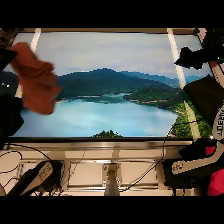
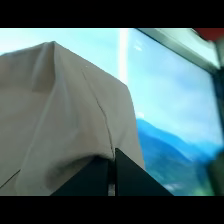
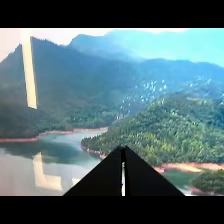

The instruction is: Fold the clothes and pants, and hang the long-sleeved shirts on hangers.

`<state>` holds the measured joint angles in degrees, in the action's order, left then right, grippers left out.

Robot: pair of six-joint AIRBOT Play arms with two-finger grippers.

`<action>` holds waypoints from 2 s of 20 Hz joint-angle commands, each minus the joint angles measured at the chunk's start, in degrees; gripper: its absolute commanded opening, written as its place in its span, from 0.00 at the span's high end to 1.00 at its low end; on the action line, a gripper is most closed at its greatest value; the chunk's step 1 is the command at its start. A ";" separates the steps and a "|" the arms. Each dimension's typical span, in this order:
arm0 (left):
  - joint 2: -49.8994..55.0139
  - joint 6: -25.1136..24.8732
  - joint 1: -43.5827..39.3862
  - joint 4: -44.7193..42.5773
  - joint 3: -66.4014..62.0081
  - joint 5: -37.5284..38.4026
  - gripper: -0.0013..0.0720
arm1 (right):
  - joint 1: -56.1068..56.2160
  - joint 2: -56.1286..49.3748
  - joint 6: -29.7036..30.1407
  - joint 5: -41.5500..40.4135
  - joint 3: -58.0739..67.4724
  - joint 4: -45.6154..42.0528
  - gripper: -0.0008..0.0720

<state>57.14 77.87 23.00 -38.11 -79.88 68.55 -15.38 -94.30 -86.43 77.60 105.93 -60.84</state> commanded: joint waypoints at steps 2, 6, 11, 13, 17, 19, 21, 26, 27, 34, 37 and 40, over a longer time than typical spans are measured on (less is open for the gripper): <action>-4.52 5.64 -23.19 -1.14 -0.02 -0.48 0.97 | 0.00 0.02 -0.04 -2.86 0.02 -2.43 0.97; 0.00 5.81 -38.82 -11.69 0.00 -3.17 0.97 | 0.00 0.02 -0.04 -2.40 0.02 -2.45 0.97; 12.04 8.33 -42.12 -35.17 0.94 -1.16 0.97 | 0.00 0.00 -0.04 -1.03 0.02 -1.95 0.97; 19.02 8.37 -39.95 -44.81 1.66 -4.13 0.97 | 0.00 0.00 -0.07 -1.03 0.00 -0.52 0.90; 32.52 15.10 -33.07 -50.51 1.62 -10.71 0.06 | 0.07 -0.04 -0.07 -0.44 0.00 2.95 0.53; 35.74 22.32 -28.94 -49.64 1.62 -12.07 0.11 | 0.09 -0.17 -0.07 -0.02 -0.09 3.93 0.53; 35.67 23.30 -25.11 -44.92 1.40 -12.61 0.21 | 0.48 -0.66 0.00 -0.20 -1.38 5.22 0.55; 29.70 15.96 -19.69 -36.15 1.07 -9.99 0.97 | 5.25 -2.32 7.85 1.51 -12.24 9.57 0.97; 28.26 12.31 -19.69 -36.24 1.22 -8.22 0.97 | 6.12 -2.32 10.73 2.91 -15.50 13.09 0.97; 9.86 -4.81 -20.44 -28.83 26.38 -7.43 0.97 | 14.43 -2.29 20.59 12.37 -38.56 31.43 0.97; -0.42 -12.98 -22.97 -27.19 37.27 -6.78 0.97 | 19.74 -2.40 16.33 7.10 -41.46 30.58 0.60; -5.60 -14.27 -27.36 -27.74 42.53 -5.44 0.97 | 24.30 -3.26 11.19 5.35 -41.46 24.06 0.50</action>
<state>57.47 68.20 -1.39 -66.67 -43.81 62.08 4.75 -97.01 -71.00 84.93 66.08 -33.15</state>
